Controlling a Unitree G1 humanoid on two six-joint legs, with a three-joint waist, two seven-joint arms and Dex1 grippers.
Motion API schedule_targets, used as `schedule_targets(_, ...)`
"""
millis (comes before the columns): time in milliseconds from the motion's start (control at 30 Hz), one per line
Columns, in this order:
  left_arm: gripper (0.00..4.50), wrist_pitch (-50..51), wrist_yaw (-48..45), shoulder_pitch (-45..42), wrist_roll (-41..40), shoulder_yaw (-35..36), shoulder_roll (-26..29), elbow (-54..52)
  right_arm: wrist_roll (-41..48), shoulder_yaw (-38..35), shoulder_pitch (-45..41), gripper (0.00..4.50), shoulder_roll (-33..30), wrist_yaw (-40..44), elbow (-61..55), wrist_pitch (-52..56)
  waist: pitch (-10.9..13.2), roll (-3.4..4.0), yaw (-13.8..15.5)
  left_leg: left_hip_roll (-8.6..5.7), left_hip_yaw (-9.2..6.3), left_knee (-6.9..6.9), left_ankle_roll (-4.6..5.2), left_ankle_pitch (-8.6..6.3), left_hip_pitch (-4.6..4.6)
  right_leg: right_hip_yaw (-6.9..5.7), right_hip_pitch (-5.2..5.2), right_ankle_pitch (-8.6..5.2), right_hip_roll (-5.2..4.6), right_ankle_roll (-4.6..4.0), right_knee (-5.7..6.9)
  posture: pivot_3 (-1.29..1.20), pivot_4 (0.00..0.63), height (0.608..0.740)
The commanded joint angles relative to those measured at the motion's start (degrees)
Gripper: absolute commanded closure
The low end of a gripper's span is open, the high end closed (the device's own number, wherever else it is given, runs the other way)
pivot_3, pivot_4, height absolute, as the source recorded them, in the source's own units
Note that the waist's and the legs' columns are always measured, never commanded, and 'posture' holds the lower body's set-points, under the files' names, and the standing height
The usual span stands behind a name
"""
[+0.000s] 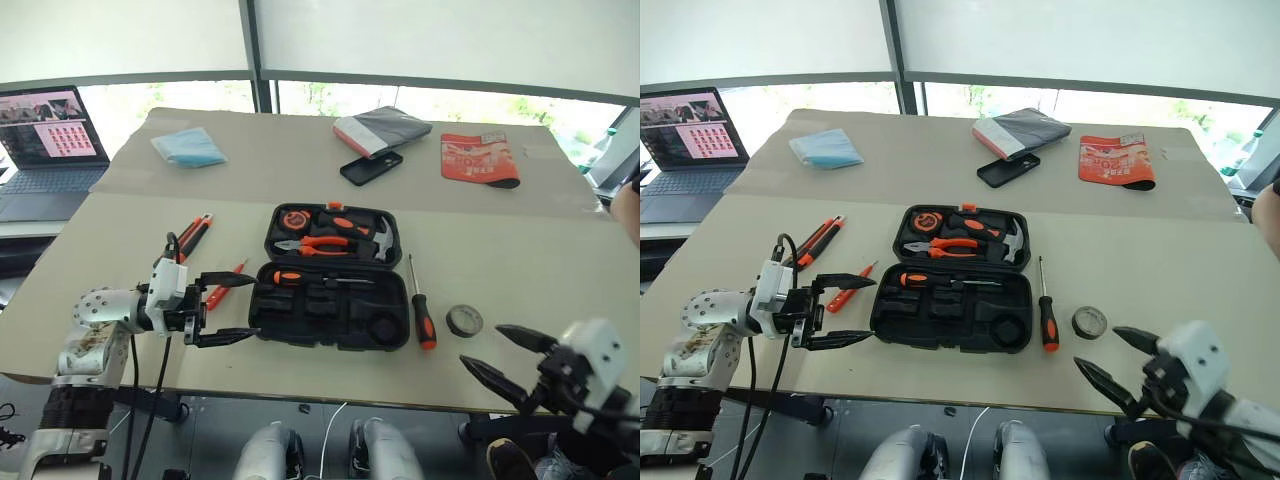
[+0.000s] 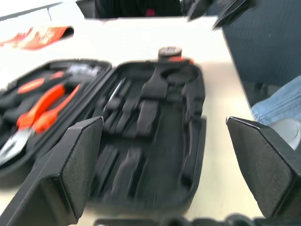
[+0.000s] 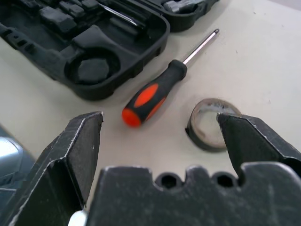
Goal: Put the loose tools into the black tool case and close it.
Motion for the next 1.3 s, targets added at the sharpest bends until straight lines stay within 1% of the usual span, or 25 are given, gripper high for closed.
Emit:
schedule_targets(33,0.01,2.0,2.2,0.4,-2.3,-0.3,-0.6,-5.5,4.9,4.7,-9.1,0.00,-2.9,-5.0,-0.8,11.6,0.0,-0.01,-0.1,0.00,-0.01,0.00,0.23,0.13,0.00,0.00,0.00,0.00,0.01,0.01,0.00,0.00,0.150,0.740)
schedule_targets(100,0.01,2.5,3.0,0.7,-2.3,-0.5,-0.7,-6.5,5.9,7.9,-14.3,0.00,-3.5,-7.5,-0.3,16.6,0.0,-0.02,-0.1,-0.01,-0.01,0.00,0.29,0.12,-0.01,0.00,0.02,0.00,0.03,0.01,-0.02,0.00,0.150,0.740)
schedule_targets(133,0.01,2.7,3.4,1.0,-2.2,-0.5,-0.7,-7.0,5.8,10.6,-17.4,0.00,-3.9,-8.4,0.1,19.0,0.0,-0.02,-0.1,0.00,-0.02,0.00,0.31,0.11,0.00,-0.01,0.03,0.00,0.06,0.02,-0.02,0.00,0.150,0.740)
schedule_targets(200,0.01,2.7,3.9,1.6,-2.1,-0.7,-0.7,-7.7,4.1,14.8,-21.1,0.00,-5.0,-8.5,0.6,20.2,0.0,-0.02,-0.2,-0.01,-0.01,0.01,0.34,0.11,-0.01,-0.01,0.02,0.00,0.08,0.03,-0.02,0.00,0.150,0.740)
schedule_targets(267,0.01,2.9,4.4,2.1,-2.2,-0.7,-0.6,-8.4,2.9,16.7,-23.3,0.00,-5.8,-8.8,0.9,21.3,0.0,-0.02,-0.2,-0.01,-0.01,0.01,0.54,0.00,-0.04,-0.02,0.01,0.01,0.16,0.04,-0.04,0.00,0.150,0.740)
schedule_targets(333,0.00,3.1,4.8,2.5,-2.3,-0.7,-0.4,-9.0,2.1,18.0,-24.9,0.54,-6.2,-9.1,1.1,22.0,0.0,-0.02,0.0,-0.01,-0.01,0.01,0.59,-0.03,-0.06,-0.06,0.01,0.00,0.17,0.04,-0.05,0.00,0.150,0.740)
schedule_targets(400,0.00,4.1,5.5,2.8,-2.7,-0.6,-0.2,-9.6,1.4,18.9,-26.1,1.03,-5.8,-9.8,1.2,22.5,0.0,-0.02,0.0,-0.04,0.00,0.02,0.41,0.08,-0.10,-0.07,0.00,0.01,0.19,0.07,-0.07,0.00,0.150,0.740)
schedule_targets(433,0.00,5.0,5.6,2.9,-3.0,-0.7,0.0,-9.9,1.0,19.2,-26.5,1.44,-5.5,-10.1,1.2,22.6,0.0,-0.02,-0.1,-0.04,0.01,0.02,0.41,0.08,-0.10,-0.07,0.01,0.02,0.19,0.09,-0.10,0.00,0.150,0.740)
schedule_targets(500,0.00,5.8,5.9,3.2,-3.3,-0.7,0.1,-10.6,0.3,19.9,-27.5,2.03,-5.2,-11.0,1.5,23.9,0.0,-0.02,-0.1,-0.05,0.01,0.03,0.41,0.07,-0.11,-0.06,0.01,0.04,0.19,0.13,-0.12,0.00,0.150,0.740)
schedule_targets(633,0.00,5.7,6.4,3.5,-2.9,-0.8,-0.3,-11.4,1.3,21.0,-30.0,2.03,-5.1,-11.6,2.0,29.4,0.0,-0.02,-0.2,-0.04,0.01,0.02,0.39,0.07,-0.11,-0.05,0.01,0.05,0.15,0.14,-0.11,0.00,0.150,0.740)
schedule_targets(767,0.00,5.4,6.8,3.1,-2.6,-1.0,-0.6,-11.2,1.8,22.0,-32.7,2.03,-3.1,-12.3,2.4,33.4,0.0,-0.02,-0.2,-0.02,0.00,0.02,0.37,0.08,-0.11,-0.06,-0.01,0.04,0.16,0.13,-0.11,0.00,0.150,0.740)
schedule_targets(867,0.00,5.3,7.0,3.1,-2.6,-1.1,-0.7,-11.2,1.6,21.9,-35.2,2.03,0.0,-14.4,3.3,37.6,0.0,-0.02,-0.2,-0.02,0.01,0.02,0.35,0.07,-0.11,-0.07,-0.02,0.05,0.17,0.13,-0.11,0.00,0.150,0.740)
schedule_targets(1000,0.00,5.0,7.1,2.9,-2.4,-1.2,-0.8,-10.9,1.8,21.2,-39.6,2.03,4.9,-16.6,4.9,47.9,0.0,-0.02,-0.2,-0.02,0.01,0.01,0.32,0.07,-0.12,-0.07,-0.02,0.05,0.17,0.13,-0.10,0.00,0.150,0.740)
schedule_targets(1067,0.00,4.6,7.3,2.8,-2.2,-1.4,-1.1,-10.8,1.2,21.2,-41.1,2.03,6.2,-16.9,6.2,51.7,0.0,-0.02,-0.3,-0.02,0.01,0.01,0.32,0.08,-0.12,-0.07,-0.04,0.05,0.17,0.12,-0.10,0.00,0.150,0.740)
schedule_targets(1200,0.00,4.3,8.6,2.2,-2.1,-2.1,-2.6,-11.0,0.1,21.7,-41.8,2.03,6.3,-17.4,8.8,52.9,0.0,-0.02,-0.2,-0.04,0.01,0.01,0.32,0.08,-0.15,-0.11,-0.03,0.05,0.19,0.11,-0.10,0.00,0.150,0.740)
schedule_targets(1300,0.00,3.7,8.4,1.9,-1.6,-2.5,-3.1,-10.1,-0.8,20.3,-42.6,2.03,8.6,-18.2,9.8,52.9,0.0,-0.04,-0.2,-0.06,0.02,0.02,0.32,0.07,-0.13,-0.10,0.02,0.07,0.19,0.15,-0.13,0.00,0.150,0.740)
